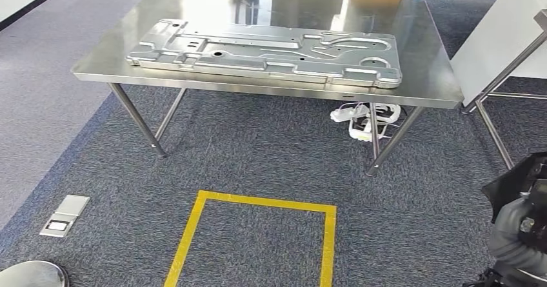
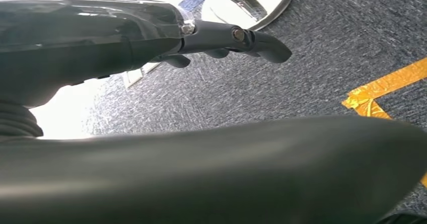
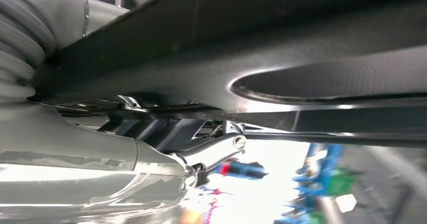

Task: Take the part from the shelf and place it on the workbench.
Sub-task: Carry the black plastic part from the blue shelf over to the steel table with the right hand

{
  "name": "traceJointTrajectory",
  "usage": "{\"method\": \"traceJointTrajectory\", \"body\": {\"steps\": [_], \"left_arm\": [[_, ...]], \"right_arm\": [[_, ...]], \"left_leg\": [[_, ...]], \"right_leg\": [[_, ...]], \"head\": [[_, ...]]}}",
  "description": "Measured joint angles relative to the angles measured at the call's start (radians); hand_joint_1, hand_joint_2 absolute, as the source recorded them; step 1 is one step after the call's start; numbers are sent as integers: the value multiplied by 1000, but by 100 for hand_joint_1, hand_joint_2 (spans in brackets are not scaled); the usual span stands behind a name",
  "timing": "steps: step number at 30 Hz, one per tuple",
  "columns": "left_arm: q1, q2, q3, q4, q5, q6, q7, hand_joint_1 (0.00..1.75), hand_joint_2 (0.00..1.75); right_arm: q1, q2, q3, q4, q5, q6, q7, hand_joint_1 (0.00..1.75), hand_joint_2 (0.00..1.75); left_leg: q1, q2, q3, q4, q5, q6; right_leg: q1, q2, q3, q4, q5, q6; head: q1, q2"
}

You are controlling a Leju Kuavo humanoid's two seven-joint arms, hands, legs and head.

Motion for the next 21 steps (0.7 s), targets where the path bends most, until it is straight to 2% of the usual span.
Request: {"method": "traceJointTrajectory", "body": {"steps": [12, 21], "left_arm": [[0, 0, -3, 0, -3, -3, 9, 0, 175], [0, 0, -4, 0, -16, -11, 14, 0, 175]], "right_arm": [[-59, 103, -250, 179, -46, 91, 24, 175, 175], [-89, 118, -331, 206, 1, 126, 25, 175, 175]], "left_leg": [[-1, 0, 0, 0, 0, 0], [-1, 0, 1, 0, 0, 0]], "right_leg": [[-1, 0, 0, 0, 0, 0], [-1, 0, 1, 0, 0, 0]], "head": [[0, 0], [0, 0]]}}
